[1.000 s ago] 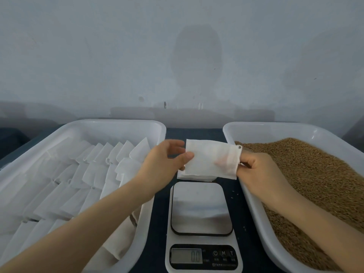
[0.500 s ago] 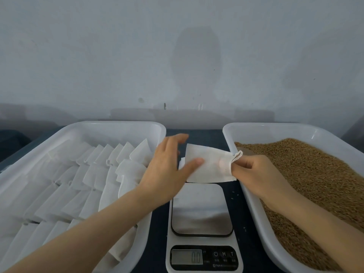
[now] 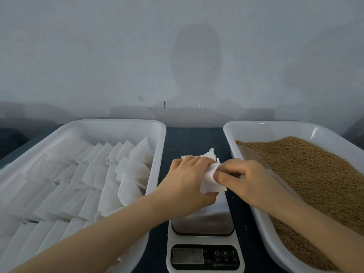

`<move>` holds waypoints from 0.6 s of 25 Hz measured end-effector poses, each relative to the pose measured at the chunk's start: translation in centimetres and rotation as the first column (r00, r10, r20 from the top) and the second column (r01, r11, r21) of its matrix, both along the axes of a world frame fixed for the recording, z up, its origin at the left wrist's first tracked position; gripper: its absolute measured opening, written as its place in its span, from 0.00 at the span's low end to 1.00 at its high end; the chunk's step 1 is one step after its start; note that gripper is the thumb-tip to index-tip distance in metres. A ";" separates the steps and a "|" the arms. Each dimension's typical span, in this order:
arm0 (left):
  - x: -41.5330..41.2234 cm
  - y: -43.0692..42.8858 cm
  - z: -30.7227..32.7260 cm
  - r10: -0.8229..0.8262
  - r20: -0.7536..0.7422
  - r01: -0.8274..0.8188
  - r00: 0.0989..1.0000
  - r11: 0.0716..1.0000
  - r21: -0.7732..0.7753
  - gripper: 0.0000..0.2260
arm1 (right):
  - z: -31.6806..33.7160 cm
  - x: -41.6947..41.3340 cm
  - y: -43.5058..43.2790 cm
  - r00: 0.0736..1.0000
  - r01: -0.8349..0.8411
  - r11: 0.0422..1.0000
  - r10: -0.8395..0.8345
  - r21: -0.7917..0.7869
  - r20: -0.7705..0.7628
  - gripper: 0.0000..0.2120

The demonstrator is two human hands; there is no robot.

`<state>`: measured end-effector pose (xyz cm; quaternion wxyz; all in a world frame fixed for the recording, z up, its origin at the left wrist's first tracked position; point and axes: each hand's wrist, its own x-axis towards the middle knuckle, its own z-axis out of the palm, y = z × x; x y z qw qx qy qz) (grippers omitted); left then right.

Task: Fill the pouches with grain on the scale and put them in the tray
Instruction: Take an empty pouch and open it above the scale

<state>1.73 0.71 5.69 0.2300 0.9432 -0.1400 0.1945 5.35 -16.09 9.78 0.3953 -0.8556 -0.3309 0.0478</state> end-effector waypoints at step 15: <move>0.1 0.0 1.2 -0.139 -0.516 -0.031 0.845 0.951 -0.307 0.23 | 0.0 1.4 -0.8 0.999 0.045 0.967 -0.043 0.251 -0.010 0.14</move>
